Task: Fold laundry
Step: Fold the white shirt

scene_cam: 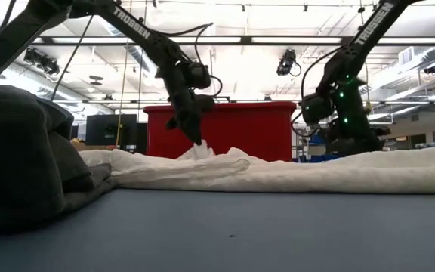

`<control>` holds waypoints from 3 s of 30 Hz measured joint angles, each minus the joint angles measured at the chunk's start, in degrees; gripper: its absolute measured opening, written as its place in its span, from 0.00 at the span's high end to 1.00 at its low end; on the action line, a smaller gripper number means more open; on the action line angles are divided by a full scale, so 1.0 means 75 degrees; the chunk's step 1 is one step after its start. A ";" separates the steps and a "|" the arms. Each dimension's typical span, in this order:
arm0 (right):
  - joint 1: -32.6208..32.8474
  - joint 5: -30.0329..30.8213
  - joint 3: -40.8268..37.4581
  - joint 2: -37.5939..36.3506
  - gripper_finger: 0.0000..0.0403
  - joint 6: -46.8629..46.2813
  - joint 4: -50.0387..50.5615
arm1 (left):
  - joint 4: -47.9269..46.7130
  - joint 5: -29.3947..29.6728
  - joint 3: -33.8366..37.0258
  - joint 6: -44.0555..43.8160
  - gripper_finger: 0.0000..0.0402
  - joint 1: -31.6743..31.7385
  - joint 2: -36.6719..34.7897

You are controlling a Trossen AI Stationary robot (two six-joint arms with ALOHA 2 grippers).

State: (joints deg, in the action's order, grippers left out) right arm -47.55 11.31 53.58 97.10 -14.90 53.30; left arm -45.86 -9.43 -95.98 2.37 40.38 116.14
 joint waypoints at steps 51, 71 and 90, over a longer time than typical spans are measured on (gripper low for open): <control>0.9137 -0.1890 -0.1672 -0.4299 1.00 -0.8046 0.1471 | -0.2499 0.1369 0.2763 -0.6178 1.00 -0.5854 -0.3252; 0.9371 0.0056 -0.1027 -0.4719 0.68 -0.7017 -0.0915 | -0.2361 0.0736 0.2620 -0.6108 1.00 -0.5913 -0.3406; 0.5219 -0.4047 0.0198 0.0782 0.63 0.0390 -0.9259 | -0.2506 0.0558 0.2620 -0.4732 1.00 -0.5052 -0.3445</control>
State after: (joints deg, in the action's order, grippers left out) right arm -8.40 -19.04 55.06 102.97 -11.97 -16.14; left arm -64.66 -5.25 -76.34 -33.12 2.49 90.30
